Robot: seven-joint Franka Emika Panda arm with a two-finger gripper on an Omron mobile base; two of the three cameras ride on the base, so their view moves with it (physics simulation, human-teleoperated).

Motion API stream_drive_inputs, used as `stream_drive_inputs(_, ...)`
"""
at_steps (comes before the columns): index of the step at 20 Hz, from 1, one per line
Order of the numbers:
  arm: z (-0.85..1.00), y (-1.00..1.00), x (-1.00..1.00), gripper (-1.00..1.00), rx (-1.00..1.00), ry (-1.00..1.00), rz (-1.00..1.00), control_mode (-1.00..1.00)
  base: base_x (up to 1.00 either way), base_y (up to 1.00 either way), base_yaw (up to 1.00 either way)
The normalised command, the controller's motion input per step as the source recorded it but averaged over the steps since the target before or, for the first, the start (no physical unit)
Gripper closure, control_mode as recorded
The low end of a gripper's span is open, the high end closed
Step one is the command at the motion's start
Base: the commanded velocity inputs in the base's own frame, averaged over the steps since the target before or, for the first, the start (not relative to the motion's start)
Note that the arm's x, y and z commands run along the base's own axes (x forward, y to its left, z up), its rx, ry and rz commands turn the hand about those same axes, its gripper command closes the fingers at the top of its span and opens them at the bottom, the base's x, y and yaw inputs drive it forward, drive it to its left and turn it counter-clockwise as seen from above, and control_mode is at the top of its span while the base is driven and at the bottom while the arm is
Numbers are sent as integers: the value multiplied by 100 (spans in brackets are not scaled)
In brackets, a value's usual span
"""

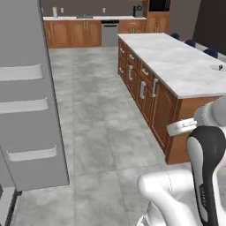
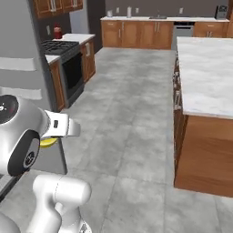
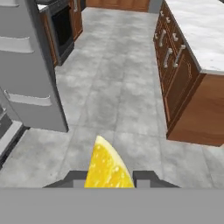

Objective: Take the lemon wedge from the fridge and place it on the plate with fish on the dining counter.

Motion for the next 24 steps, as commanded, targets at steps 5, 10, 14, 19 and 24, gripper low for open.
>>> stream_drive_inputs(5, 0, 0, 0, 100, 0, 0, 0, 100, 11, -54, -50)
stream_drive_inputs(10, 0, 0, 0, 100, 0, 0, 0, 100, 27, -80, 16)
stream_drive_inputs(14, 0, 0, 0, 100, 0, 0, 0, 100, 7, -100, 35)
stream_drive_inputs(19, 0, 0, 0, 100, 0, 0, 0, 100, -22, -100, 13)
stream_drive_inputs(24, 0, 0, 0, 100, 0, 0, 0, 100, -32, -100, 0)
